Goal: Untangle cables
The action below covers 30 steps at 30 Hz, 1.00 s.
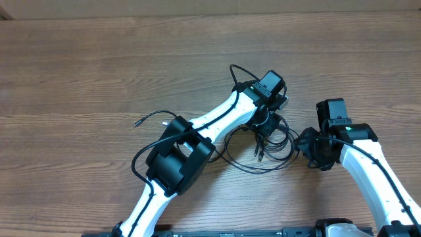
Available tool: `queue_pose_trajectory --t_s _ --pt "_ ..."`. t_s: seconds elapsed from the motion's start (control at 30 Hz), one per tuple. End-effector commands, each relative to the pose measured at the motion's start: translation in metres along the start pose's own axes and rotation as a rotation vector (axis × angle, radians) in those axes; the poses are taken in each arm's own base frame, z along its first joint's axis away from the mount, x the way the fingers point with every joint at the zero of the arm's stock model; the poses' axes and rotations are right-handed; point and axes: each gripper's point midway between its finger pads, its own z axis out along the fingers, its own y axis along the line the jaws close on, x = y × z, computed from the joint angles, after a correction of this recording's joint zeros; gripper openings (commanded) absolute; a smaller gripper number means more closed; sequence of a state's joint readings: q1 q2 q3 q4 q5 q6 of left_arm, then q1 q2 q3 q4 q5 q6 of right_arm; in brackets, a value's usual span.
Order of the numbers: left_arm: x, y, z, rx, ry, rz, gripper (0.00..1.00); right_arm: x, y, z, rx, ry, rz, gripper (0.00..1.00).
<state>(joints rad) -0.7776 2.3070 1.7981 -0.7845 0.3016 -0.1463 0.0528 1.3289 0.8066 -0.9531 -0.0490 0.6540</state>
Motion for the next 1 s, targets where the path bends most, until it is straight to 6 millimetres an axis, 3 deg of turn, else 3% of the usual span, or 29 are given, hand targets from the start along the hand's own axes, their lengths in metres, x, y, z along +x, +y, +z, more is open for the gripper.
queue_pose_trajectory --t_s 0.0,0.5,0.97 --pt "-0.001 0.002 0.003 -0.021 0.001 0.024 0.22 0.0 0.001 0.0 -0.006 0.002 -0.004 0.59" --pt "-0.01 0.007 0.007 -0.186 -0.05 0.079 0.21 0.001 0.0 0.0 -0.004 0.005 -0.004 0.59" --pt "-0.016 0.027 0.007 -0.31 -0.08 0.083 0.15 0.002 0.0 0.0 -0.001 0.007 -0.004 0.59"
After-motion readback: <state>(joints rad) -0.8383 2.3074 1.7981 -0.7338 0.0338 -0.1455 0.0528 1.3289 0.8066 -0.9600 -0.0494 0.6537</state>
